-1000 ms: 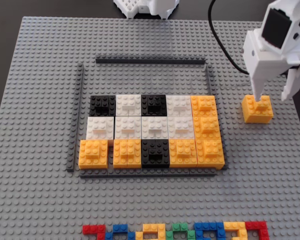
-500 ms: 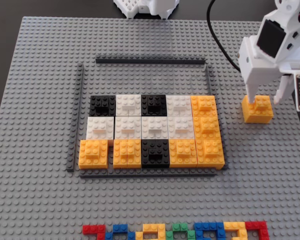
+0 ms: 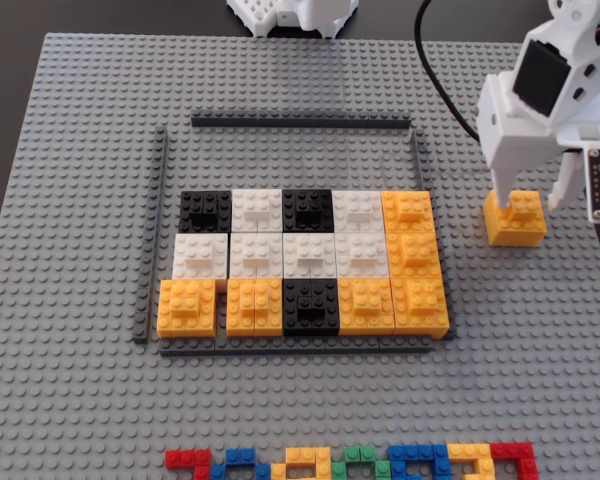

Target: Grab the cube and place it into the grid

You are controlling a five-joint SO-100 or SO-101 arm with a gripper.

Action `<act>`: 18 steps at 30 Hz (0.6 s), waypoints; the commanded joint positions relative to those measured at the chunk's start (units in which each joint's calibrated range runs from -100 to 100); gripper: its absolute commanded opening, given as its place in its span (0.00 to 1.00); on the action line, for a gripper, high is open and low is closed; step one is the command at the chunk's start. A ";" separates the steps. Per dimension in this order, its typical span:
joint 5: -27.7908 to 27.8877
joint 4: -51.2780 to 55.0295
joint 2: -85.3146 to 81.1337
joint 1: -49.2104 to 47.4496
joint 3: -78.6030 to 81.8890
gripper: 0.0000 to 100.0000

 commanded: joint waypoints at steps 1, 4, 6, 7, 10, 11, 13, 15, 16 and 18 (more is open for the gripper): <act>-0.10 -0.56 -1.68 -0.57 -0.57 0.16; -0.20 -0.66 -1.60 -0.72 -0.57 0.16; -0.24 -0.71 -1.34 -0.79 -0.48 0.15; -0.24 -0.71 -1.25 -0.79 -0.39 0.15; -0.29 -0.76 -1.17 -0.79 -0.12 0.15; -0.29 -0.76 -1.08 -0.79 -0.03 0.15; -0.10 -0.86 -0.82 -0.72 0.24 0.14; 0.10 -1.05 -0.65 -0.57 0.60 0.13; 0.15 -1.05 -0.65 -0.57 0.78 0.12; 0.29 -1.05 -0.57 -0.50 0.88 0.11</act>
